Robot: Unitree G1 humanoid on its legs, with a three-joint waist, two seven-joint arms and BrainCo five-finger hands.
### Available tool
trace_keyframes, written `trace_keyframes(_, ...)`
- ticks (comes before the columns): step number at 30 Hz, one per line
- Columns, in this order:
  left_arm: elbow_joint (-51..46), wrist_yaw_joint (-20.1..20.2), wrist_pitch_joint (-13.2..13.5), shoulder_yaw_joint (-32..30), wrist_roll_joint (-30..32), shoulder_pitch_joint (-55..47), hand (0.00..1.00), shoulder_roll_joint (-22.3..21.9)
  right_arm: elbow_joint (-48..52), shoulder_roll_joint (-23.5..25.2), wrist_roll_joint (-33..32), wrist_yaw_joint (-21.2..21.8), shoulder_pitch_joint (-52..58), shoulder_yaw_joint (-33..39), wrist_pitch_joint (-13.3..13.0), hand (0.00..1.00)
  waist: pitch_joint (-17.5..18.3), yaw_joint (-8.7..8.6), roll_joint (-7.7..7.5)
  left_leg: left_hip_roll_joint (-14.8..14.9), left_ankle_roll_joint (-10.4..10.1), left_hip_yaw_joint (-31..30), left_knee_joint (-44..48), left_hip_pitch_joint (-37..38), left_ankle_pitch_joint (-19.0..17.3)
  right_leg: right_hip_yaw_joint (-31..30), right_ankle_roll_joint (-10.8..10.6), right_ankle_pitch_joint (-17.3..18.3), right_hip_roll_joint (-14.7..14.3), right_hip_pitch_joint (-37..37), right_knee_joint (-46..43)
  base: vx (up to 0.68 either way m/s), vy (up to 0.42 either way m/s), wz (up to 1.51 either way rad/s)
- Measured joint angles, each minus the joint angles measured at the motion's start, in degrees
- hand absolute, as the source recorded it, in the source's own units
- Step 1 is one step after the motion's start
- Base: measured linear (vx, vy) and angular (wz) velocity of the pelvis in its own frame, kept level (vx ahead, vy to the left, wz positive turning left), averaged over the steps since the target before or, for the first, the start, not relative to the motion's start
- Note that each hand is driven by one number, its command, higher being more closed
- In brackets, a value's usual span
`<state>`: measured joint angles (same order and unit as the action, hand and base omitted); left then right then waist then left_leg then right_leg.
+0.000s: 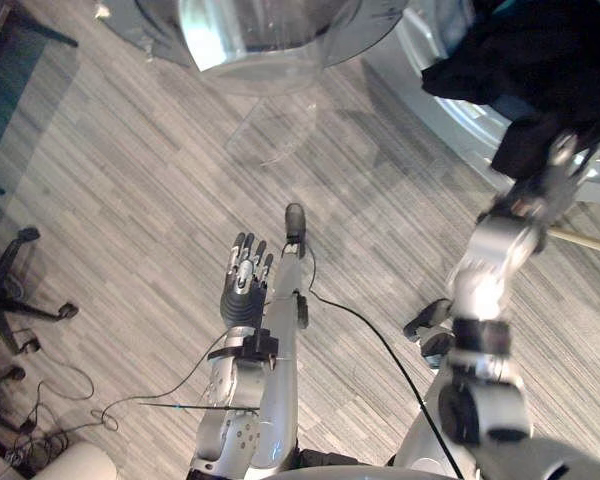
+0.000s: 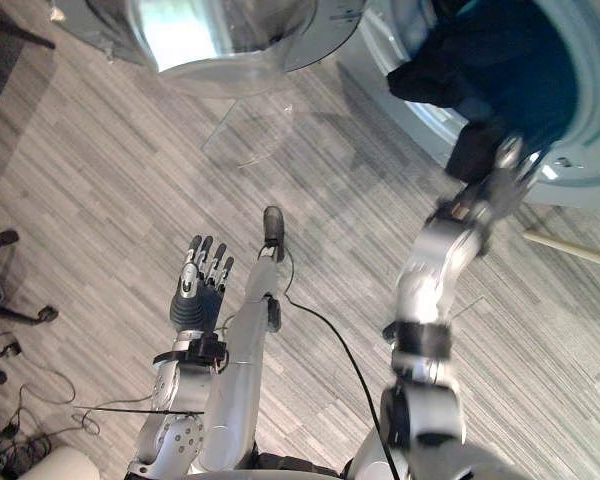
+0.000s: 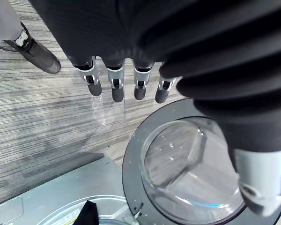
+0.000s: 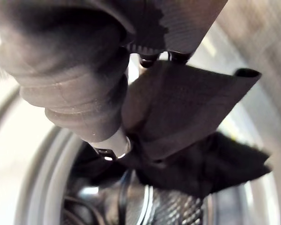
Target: Pick up the laundry basket with both hands and put the clothes into the washing machine.
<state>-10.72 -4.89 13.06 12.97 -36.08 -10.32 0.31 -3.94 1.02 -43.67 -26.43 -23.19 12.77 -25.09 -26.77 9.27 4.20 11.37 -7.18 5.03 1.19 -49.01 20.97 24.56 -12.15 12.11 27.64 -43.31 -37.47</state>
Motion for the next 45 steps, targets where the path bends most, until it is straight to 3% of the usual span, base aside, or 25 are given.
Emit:
trace_keyframes(4,1.2,1.2,-0.1,0.0,0.9,-0.1,0.00,0.6,0.2,3.2,1.8,5.7,14.4,-5.6,0.4,0.00,0.0,-2.51,-0.03,1.4,-0.5,0.4,1.8,-1.0,-1.4,-0.1,0.3,-0.3,-1.7,0.0,1.5,0.03,-0.060,-0.19)
trace_keyframes(6,2.2,1.2,-0.3,0.5,0.9,-0.2,0.00,0.6,-0.5,3.3,3.1,8.0,17.7,-6.4,0.7,0.00,0.0,-2.95,-0.08,1.9,-0.8,0.5,1.8,-1.1,-1.6,-0.1,0.4,-0.4,-2.2,-0.3,1.8,0.02,-0.077,-0.14)
trace_keyframes(9,2.5,1.3,-0.3,1.4,1.0,-1.1,0.00,0.6,-6.7,3.1,3.8,9.6,15.6,-6.4,1.3,0.00,0.0,-3.66,-0.07,2.3,-0.9,0.5,1.8,-2.1,-1.7,0.0,0.5,-0.3,-2.7,-1.3,1.9,0.02,-0.089,-0.07)
trace_keyframes(12,2.6,1.3,-0.3,3.0,1.0,-1.5,0.00,1.0,-15.6,2.8,3.1,9.1,6.0,-4.1,2.0,0.00,0.0,-3.42,-0.04,2.3,-0.9,0.0,1.8,-3.9,-1.7,0.1,0.5,-0.3,-2.7,-3.1,1.7,0.01,-0.048,0.00)
trace_keyframes(15,2.4,1.3,-0.3,4.3,1.0,-2.0,0.00,1.2,-23.6,-1.0,0.2,7.5,-5.9,0.5,2.0,0.00,0.0,-1.70,0.03,1.5,-0.6,-0.4,2.4,-5.8,-1.4,0.2,0.4,0.3,-1.6,-4.7,0.1,0.01,-0.033,0.17)
trace_keyframes(20,1.7,2.0,0.0,4.9,1.0,-2.1,0.00,1.2,-32.7,-14.2,-3.8,5.1,-26.1,5.9,2.4,0.00,-0.2,2.47,0.59,-0.9,-0.7,-3.8,5.9,-12.1,-1.4,2.2,0.6,4.9,2.4,-8.9,-7.8,0.00,-0.043,0.46)
trace_keyframes(24,1.1,2.2,0.2,4.9,1.0,-2.1,0.00,1.0,-37.1,-18.2,-8.1,3.7,-30.9,6.6,2.9,0.00,-0.2,4.16,0.63,-2.0,-0.9,-5.1,6.7,-13.5,-1.3,2.5,0.5,6.5,3.9,-9.8,-10.5,0.00,-0.024,0.28)
trace_keyframes(27,1.0,2.2,0.7,4.9,1.0,-2.1,0.00,0.4,-39.1,-20.6,-11.2,3.4,-33.7,5.8,2.9,0.00,0.0,4.18,1.75,-2.5,-0.8,-6.4,6.9,-15.3,-1.3,3.7,0.5,6.6,4.3,-10.3,-11.1,-0.01,0.011,0.13)
trace_keyframes(35,1.0,2.3,0.9,5.0,0.7,-2.0,0.00,-0.2,-45.0,-26.9,-14.8,1.4,-37.4,3.8,3.0,0.00,0.2,5.77,2.29,-3.5,-0.8,-6.9,7.0,-17.8,-1.5,3.8,0.4,6.8,5.6,-12.7,-12.9,-0.01,0.025,0.07)
trace_keyframes(36,1.0,2.2,0.9,5.0,0.7,-2.0,0.00,-0.2,-45.1,-27.4,-14.8,1.0,-37.5,3.8,3.1,1.00,0.2,5.95,2.31,-3.5,-0.8,-6.9,7.0,-18.1,-1.5,3.8,0.4,6.8,5.6,-13.0,-13.0,-0.02,0.033,0.03)
trace_keyframes(45,-1.1,1.1,0.9,3.6,0.6,-1.7,0.00,-1.4,-49.2,-35.2,-19.0,-1.0,-41.1,-7.0,7.6,1.00,0.2,5.43,2.48,-3.3,0.4,-6.7,8.0,-20.9,0.1,3.8,0.4,6.8,6.0,-15.0,-13.2,0.00,0.007,0.00)
